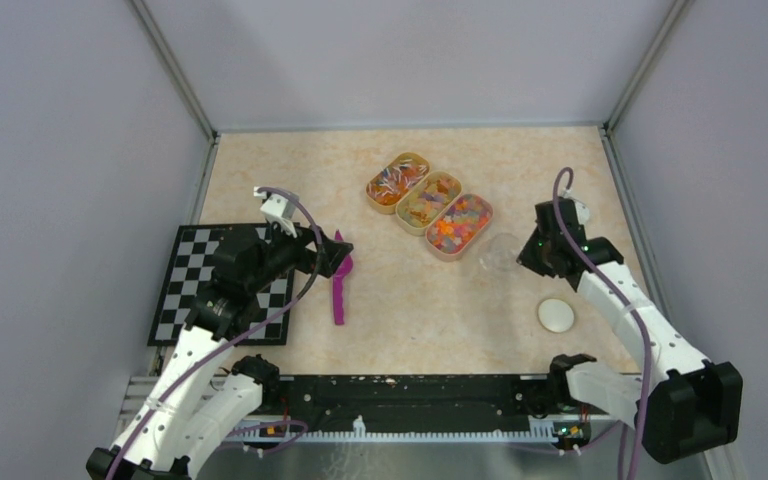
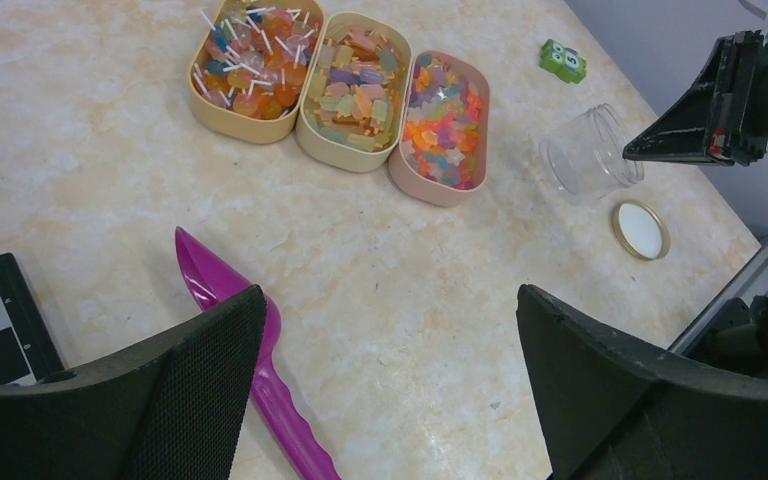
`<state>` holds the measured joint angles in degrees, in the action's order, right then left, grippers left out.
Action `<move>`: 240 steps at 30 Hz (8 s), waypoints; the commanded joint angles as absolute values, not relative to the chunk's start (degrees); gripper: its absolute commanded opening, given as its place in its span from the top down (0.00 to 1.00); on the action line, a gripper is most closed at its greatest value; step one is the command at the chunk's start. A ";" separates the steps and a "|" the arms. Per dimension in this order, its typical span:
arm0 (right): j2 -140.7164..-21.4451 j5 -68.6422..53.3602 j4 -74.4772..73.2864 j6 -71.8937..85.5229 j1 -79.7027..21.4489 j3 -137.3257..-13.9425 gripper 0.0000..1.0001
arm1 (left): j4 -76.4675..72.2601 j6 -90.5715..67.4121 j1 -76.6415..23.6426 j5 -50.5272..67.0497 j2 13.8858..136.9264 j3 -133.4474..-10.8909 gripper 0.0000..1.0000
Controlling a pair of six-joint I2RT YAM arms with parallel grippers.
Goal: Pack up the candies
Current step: Pick up the packing bottle from the center of the board, then place the packing bottle at the center of the board, then pick up the spatula from the center of the board, then adjust the spatula.
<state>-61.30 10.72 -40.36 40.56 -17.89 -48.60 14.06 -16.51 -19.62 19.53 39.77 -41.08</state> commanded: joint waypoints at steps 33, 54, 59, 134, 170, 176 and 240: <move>-84.78 25.59 -42.28 41.01 -53.04 -60.82 0.76 | 17.15 -16.26 -18.81 5.38 38.81 -42.71 0.01; -88.87 14.17 -17.25 47.31 -53.00 -68.12 0.36 | 20.43 -17.75 -18.71 -1.74 34.95 -44.68 0.01; -98.23 14.47 -12.88 48.75 -53.10 -74.44 0.29 | 21.61 -17.58 -18.68 -2.54 34.20 -45.56 0.01; -97.90 -11.28 28.92 101.84 -42.03 -52.66 0.83 | 30.39 3.57 -23.71 22.02 45.40 -60.62 0.01; -92.39 -5.83 18.73 108.16 -39.82 -53.23 0.85 | 24.89 13.78 -35.95 9.05 54.92 -57.90 0.29; -93.19 -6.65 19.92 108.70 -39.84 -53.22 0.86 | 22.81 14.08 -36.21 10.52 55.47 -57.06 0.33; -69.10 -4.69 46.33 -41.14 -60.71 -36.55 1.00 | 39.27 -5.55 -36.39 26.90 58.24 -71.89 0.62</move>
<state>-68.25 -4.56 42.26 -39.07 -59.90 -35.57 40.51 -5.21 -36.10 22.98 58.96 -70.81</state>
